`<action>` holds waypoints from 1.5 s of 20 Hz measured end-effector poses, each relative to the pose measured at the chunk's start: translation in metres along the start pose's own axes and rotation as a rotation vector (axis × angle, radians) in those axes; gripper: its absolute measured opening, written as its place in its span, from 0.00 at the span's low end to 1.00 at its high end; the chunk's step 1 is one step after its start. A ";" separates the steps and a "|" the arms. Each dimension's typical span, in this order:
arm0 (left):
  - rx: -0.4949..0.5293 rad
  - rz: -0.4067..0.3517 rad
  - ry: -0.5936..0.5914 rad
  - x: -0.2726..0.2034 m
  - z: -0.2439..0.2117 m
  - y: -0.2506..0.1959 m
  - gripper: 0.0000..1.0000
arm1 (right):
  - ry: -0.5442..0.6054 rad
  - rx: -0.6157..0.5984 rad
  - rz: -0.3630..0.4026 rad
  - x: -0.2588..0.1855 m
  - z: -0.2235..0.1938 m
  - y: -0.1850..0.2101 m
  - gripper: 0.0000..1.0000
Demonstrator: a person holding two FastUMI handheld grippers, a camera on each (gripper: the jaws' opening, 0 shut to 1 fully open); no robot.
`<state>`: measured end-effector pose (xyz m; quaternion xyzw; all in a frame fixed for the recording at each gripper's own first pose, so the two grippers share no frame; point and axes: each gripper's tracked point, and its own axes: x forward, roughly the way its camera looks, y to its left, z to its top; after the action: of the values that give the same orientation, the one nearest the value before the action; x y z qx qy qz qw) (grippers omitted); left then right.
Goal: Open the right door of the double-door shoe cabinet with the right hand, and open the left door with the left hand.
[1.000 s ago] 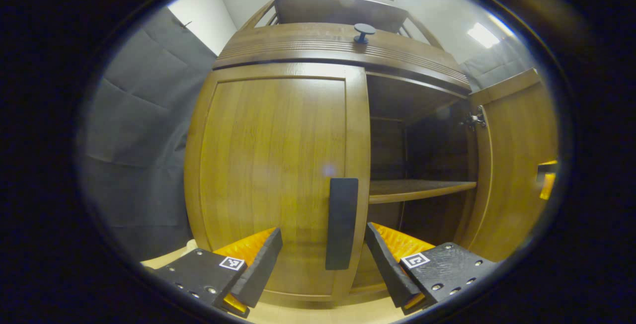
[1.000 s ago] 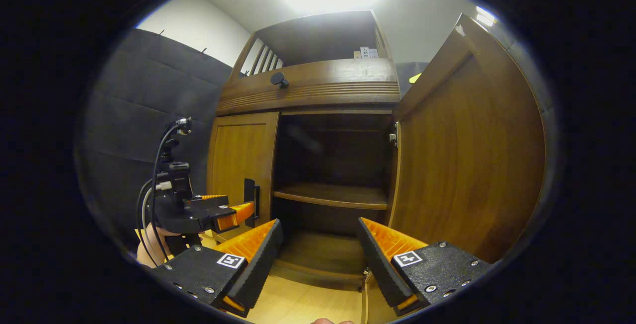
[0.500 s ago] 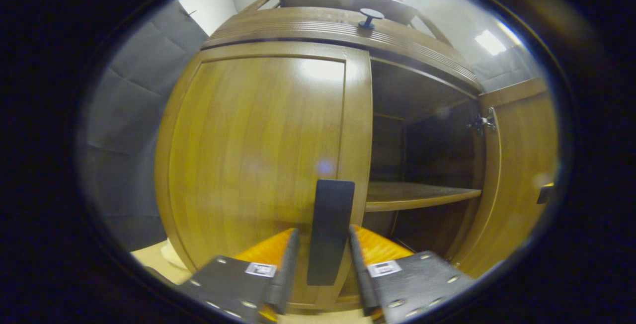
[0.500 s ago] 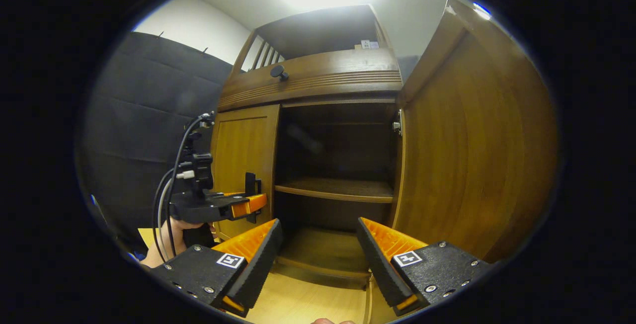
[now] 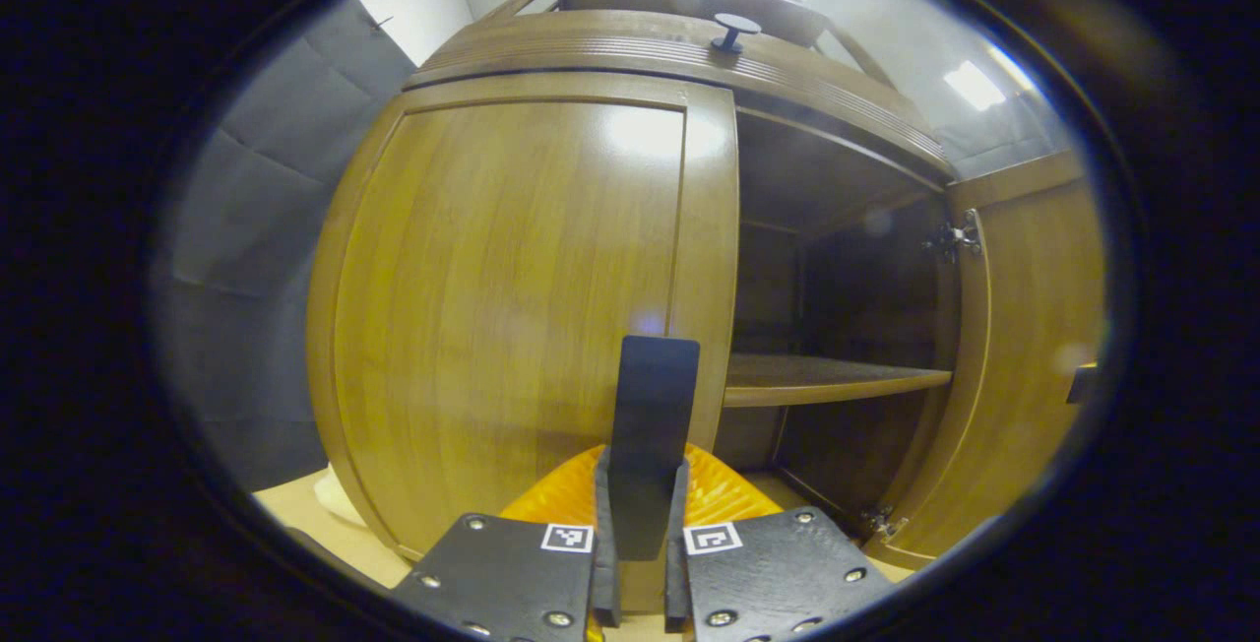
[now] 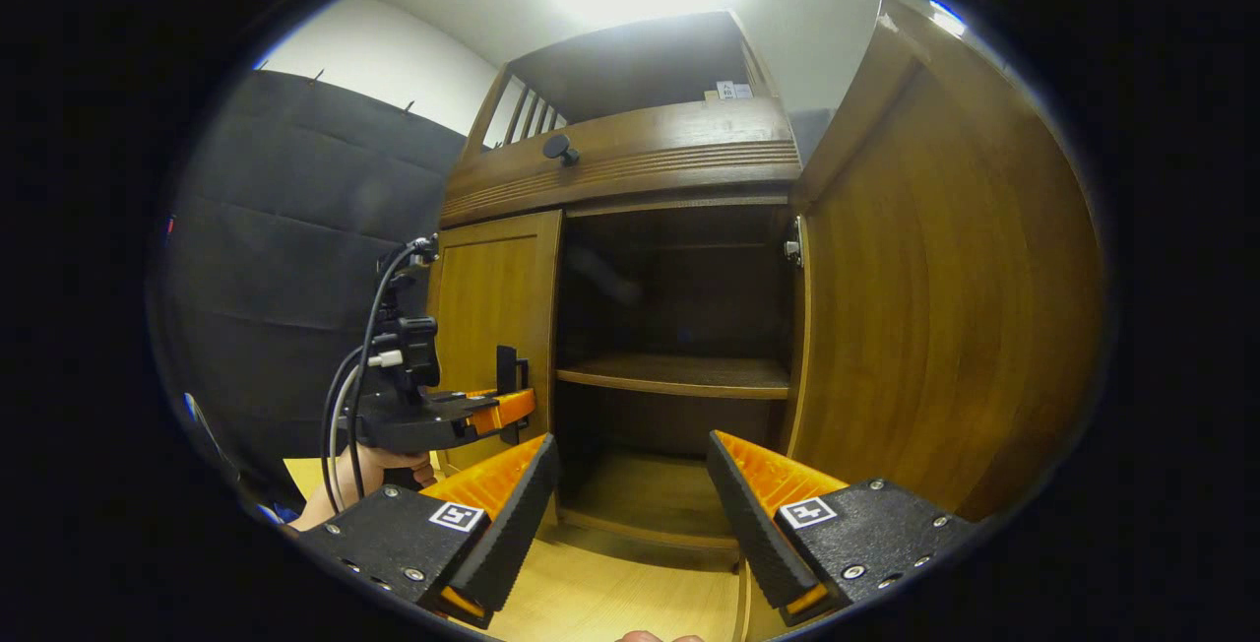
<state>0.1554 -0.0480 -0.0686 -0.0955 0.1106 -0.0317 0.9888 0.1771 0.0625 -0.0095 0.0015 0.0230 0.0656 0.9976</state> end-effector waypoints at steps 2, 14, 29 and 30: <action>0.002 -0.003 -0.002 -0.004 0.003 0.000 0.22 | -0.001 0.004 0.002 -0.002 0.002 0.005 0.93; -0.013 -0.042 -0.042 -0.014 0.008 -0.001 0.26 | 0.008 0.056 0.000 -0.020 -0.010 0.021 0.93; -0.046 0.002 -0.077 -0.018 0.016 0.007 0.25 | -0.046 0.034 0.033 -0.016 0.002 0.054 0.93; -0.047 0.006 -0.079 -0.019 0.017 0.007 0.25 | -0.044 0.031 0.033 -0.017 0.002 0.056 0.93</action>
<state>0.1411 -0.0360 -0.0499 -0.1193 0.0725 -0.0223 0.9900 0.1530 0.1162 -0.0064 0.0187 0.0020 0.0819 0.9965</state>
